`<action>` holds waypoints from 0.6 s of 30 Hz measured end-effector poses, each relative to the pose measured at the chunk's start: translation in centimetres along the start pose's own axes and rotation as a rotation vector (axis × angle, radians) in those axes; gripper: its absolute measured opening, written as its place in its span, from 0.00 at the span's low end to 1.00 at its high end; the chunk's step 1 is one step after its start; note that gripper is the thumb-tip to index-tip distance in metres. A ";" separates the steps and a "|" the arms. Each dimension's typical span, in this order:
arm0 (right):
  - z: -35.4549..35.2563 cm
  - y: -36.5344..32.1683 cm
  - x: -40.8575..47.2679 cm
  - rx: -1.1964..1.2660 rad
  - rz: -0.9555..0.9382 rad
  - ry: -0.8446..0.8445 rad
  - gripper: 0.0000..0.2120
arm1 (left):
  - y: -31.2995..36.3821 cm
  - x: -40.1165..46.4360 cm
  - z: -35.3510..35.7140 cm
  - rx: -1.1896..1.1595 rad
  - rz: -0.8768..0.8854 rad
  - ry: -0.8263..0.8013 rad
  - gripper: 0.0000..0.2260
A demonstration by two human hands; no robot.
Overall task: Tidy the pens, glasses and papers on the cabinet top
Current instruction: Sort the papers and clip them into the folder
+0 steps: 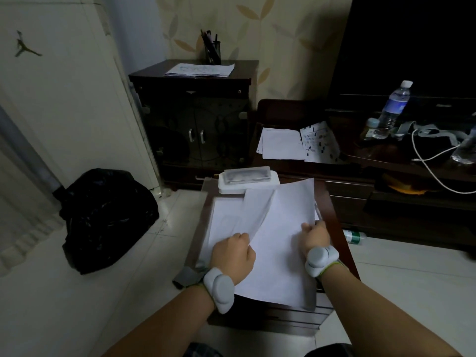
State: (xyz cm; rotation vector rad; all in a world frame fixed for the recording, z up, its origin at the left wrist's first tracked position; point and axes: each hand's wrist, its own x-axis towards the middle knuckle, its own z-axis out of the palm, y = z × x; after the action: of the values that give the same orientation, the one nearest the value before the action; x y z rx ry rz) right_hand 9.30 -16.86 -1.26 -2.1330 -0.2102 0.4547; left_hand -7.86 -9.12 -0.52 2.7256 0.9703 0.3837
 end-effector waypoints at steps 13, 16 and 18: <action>-1.7 1.9 0.2 -0.115 -0.031 0.112 0.08 | -1.1 0.9 1.6 -0.662 -0.712 -0.144 0.11; -1.8 1.8 0.1 -0.168 -0.074 0.109 0.11 | -1.0 0.7 1.6 -0.645 -0.688 -0.160 0.09; -1.7 1.9 0.1 -0.217 -0.093 0.097 0.12 | -0.9 0.6 1.7 -0.597 -0.634 -0.182 0.10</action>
State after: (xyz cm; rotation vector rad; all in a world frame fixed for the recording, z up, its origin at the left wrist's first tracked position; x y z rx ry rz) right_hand 10.08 -19.20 -1.94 -2.3397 -0.3141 0.2839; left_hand -7.39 -8.22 -2.32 1.7800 1.3308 0.2428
